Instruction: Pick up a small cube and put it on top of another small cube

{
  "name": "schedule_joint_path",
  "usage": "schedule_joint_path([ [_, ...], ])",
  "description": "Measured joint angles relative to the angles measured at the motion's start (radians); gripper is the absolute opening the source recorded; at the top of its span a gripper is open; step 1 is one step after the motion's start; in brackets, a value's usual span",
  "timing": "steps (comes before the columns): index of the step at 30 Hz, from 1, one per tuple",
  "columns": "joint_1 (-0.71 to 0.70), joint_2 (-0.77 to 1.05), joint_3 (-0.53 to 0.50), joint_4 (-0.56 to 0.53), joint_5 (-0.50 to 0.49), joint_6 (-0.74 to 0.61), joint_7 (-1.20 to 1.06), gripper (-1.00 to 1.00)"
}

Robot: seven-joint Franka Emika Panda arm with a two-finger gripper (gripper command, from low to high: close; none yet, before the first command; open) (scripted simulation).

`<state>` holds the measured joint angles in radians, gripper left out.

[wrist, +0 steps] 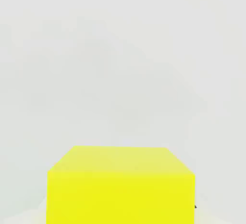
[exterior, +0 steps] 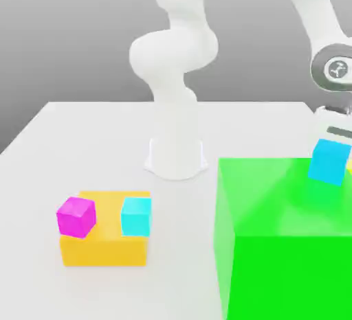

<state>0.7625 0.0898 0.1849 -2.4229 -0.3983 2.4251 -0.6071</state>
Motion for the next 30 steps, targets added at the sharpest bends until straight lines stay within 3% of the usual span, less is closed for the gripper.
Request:
schedule_joint_path([
  [6, -0.009, 0.018, -0.038, 0.205, -0.272, -0.247, -0.029, -1.00],
  [9, -0.099, -0.008, -0.094, 0.246, -0.334, -0.316, 0.011, -1.00],
  [17, -0.375, -0.122, -0.211, 0.108, -0.181, -0.227, 0.204, -1.00],
  [30, -0.659, -0.300, -0.449, -0.168, 0.123, -0.045, 0.524, -1.00],
])
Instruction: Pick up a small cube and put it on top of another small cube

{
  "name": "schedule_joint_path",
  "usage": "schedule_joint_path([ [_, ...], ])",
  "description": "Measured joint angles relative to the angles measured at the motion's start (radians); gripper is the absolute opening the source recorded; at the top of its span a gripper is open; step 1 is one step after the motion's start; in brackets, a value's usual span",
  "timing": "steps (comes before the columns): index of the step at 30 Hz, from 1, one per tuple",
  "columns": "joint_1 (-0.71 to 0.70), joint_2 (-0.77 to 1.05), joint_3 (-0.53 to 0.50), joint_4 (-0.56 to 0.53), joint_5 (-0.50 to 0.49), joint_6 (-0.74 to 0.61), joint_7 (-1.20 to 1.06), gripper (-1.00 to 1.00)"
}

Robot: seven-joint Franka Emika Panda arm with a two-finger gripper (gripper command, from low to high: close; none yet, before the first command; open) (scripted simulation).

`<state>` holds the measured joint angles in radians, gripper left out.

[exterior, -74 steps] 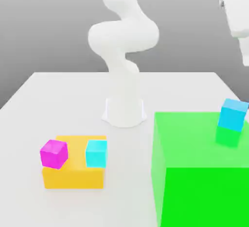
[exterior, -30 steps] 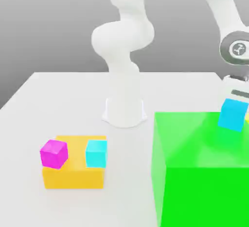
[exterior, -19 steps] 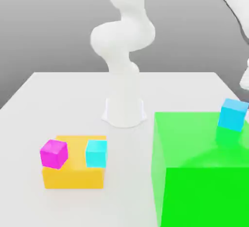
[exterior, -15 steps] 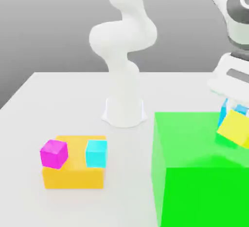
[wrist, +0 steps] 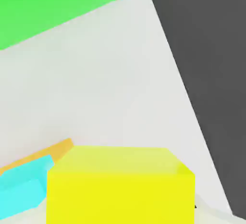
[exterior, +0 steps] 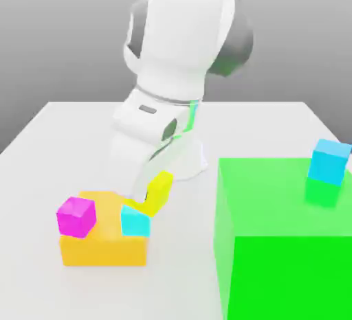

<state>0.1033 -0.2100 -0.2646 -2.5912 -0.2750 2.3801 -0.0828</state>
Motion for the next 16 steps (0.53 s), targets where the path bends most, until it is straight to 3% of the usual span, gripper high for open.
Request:
schedule_joint_path([
  [7, -0.186, -0.093, -0.140, -0.115, 0.091, 0.041, 0.189, -1.00],
  [12, -0.186, 0.037, -0.185, -0.152, 0.146, 0.200, 0.168, -1.00],
  [13, -0.183, 0.064, -0.189, -0.157, 0.156, 0.232, 0.160, 1.00],
  [16, -0.183, 0.064, -0.189, -0.157, 0.156, 0.232, 0.160, 1.00],
])
